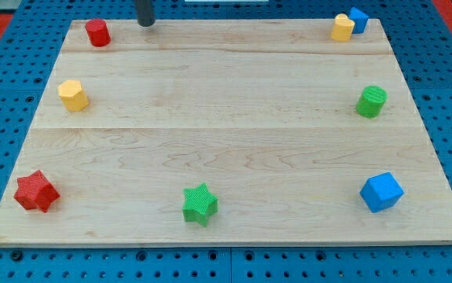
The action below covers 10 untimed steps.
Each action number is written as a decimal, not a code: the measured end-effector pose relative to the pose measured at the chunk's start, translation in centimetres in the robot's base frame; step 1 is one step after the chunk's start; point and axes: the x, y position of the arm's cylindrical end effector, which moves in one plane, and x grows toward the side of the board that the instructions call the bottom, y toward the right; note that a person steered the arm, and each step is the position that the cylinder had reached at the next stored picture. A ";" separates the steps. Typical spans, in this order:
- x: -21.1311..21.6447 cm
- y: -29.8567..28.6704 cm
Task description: Slide the red circle down and right
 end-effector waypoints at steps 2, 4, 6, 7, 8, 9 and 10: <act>-0.1 -5.7; 1.6 -9.5; 3.8 -6.9; 6.2 -4.7; 8.9 -3.2; 12.0 -1.7; 14.6 -0.2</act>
